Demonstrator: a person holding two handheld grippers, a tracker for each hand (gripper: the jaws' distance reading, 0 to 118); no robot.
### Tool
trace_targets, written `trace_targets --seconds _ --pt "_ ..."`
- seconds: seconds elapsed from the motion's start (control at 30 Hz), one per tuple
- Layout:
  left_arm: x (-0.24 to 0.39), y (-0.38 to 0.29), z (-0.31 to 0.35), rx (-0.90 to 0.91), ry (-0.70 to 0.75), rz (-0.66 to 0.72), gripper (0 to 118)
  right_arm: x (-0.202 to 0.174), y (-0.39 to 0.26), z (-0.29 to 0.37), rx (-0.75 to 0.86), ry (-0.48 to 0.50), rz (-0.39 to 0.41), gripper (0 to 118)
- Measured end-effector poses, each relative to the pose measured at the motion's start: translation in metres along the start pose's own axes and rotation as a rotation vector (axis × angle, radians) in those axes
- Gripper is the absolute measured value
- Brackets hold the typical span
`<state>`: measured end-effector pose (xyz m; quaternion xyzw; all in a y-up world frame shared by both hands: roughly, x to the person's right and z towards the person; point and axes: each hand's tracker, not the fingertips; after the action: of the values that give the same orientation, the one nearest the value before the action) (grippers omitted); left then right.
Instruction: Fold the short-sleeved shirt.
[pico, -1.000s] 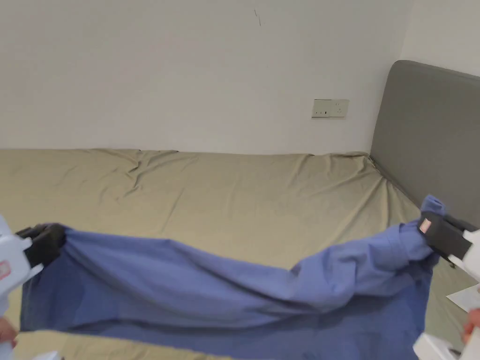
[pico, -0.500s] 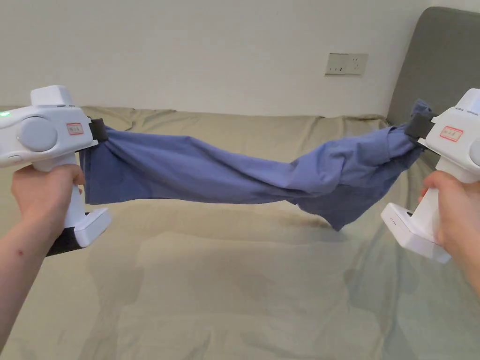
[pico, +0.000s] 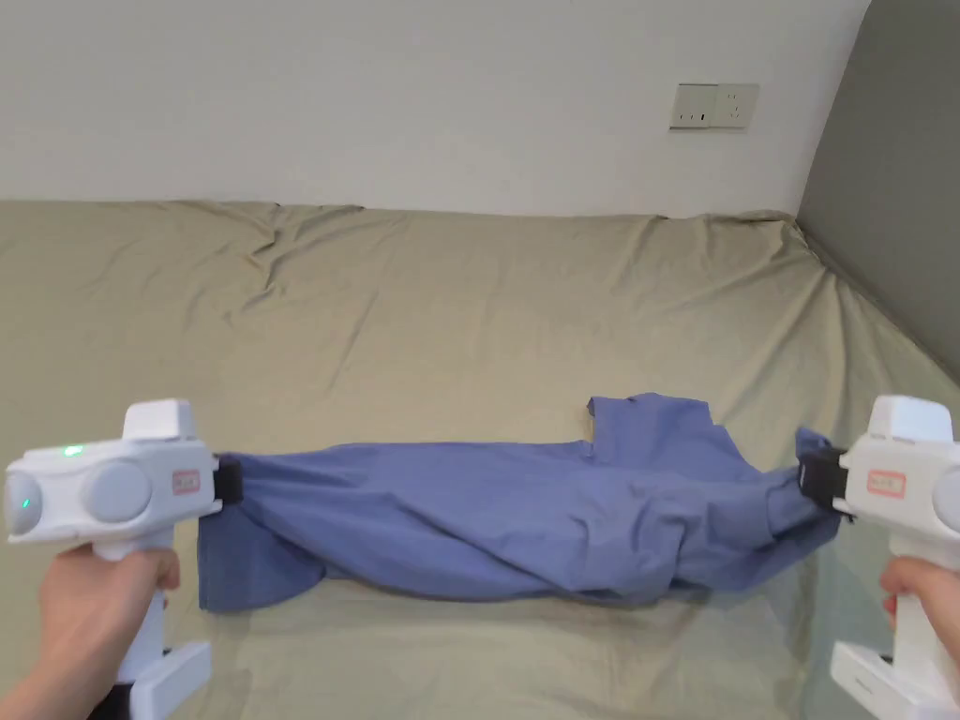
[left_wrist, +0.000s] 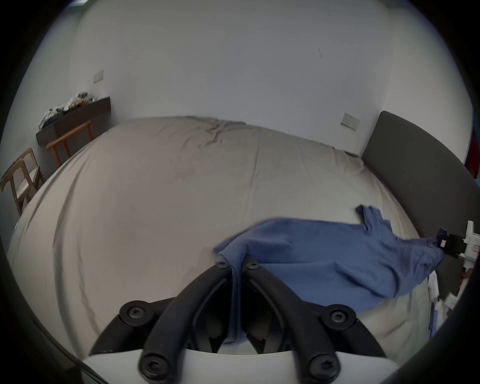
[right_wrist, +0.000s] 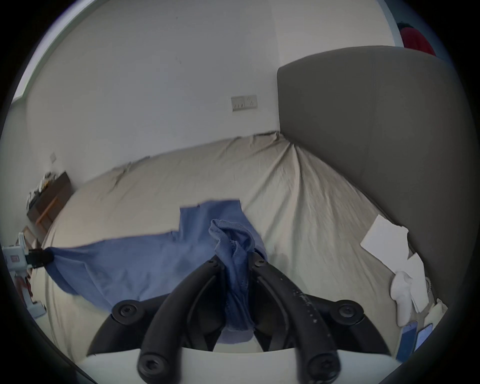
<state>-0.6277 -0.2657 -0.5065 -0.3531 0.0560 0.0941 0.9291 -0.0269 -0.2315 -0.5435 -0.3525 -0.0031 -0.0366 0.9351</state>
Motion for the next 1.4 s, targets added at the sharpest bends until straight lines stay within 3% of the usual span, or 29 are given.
trace_targets --seconds 0.1,0.2,0.4,0.53,0.67,0.87,0.9,0.93,1.0,1.03,1.1,1.17,1.27,1.3,1.33,1.37,1.4 --pt "-0.014 -0.03 0.031 -0.044 -0.017 -0.056 3 0.017 -0.031 0.029 -0.047 0.018 -0.003 16" --pt "-0.033 -0.063 0.072 -0.053 -0.038 -0.019 3 0.033 -0.067 0.066 -0.056 0.038 0.058 16" --pt "-0.057 -0.147 0.154 -0.087 -0.011 -0.034 3 0.045 -0.162 0.166 -0.151 0.098 0.022 16" --pt "-0.073 -0.207 0.198 -0.181 -0.036 0.083 3 0.049 -0.221 0.208 -0.232 0.071 0.045 16" --pt "-0.081 -0.248 0.219 -0.23 -0.01 0.103 3 0.06 -0.254 0.218 -0.26 0.046 0.007 16" --pt "-0.07 -0.272 0.211 -0.262 0.027 0.114 4 0.052 -0.274 0.205 -0.288 0.022 0.046 17" --pt "-0.071 -0.273 0.21 -0.264 0.021 0.14 15 0.053 -0.275 0.205 -0.275 0.014 0.04 23" --pt "-0.074 -0.272 0.209 -0.274 0.007 0.186 43 0.056 -0.274 0.207 -0.268 0.007 0.041 42" --pt "-0.079 -0.27 0.214 -0.256 -0.006 0.21 118 0.058 -0.267 0.216 -0.24 -0.075 0.056 108" --pt "-0.08 -0.266 0.22 -0.244 0.0 0.217 116 0.059 -0.261 0.226 -0.186 -0.076 0.057 118" --pt "-0.081 -0.249 0.243 -0.122 -0.027 0.238 108 0.059 -0.241 0.256 -0.069 -0.075 0.053 118" --pt "-0.076 -0.229 0.276 -0.034 -0.025 0.233 109 0.053 -0.217 0.289 0.046 -0.084 0.052 118" --pt "-0.061 -0.202 0.331 0.196 -0.052 0.217 117 0.042 -0.19 0.337 0.247 -0.022 -0.002 118" --pt "-0.055 -0.198 0.35 0.248 -0.046 0.217 114 0.038 -0.185 0.348 0.267 0.008 -0.019 107" --pt "-0.05 -0.195 0.365 0.3 -0.054 0.224 100 0.041 -0.184 0.351 0.284 0.019 -0.037 85" --pt "-0.046 -0.194 0.376 0.333 -0.069 0.211 93 0.037 -0.183 0.358 0.313 0.015 -0.049 56" --pt "-0.045 -0.192 0.381 0.349 -0.082 0.195 85 0.034 -0.182 0.363 0.335 0.026 -0.04 45"
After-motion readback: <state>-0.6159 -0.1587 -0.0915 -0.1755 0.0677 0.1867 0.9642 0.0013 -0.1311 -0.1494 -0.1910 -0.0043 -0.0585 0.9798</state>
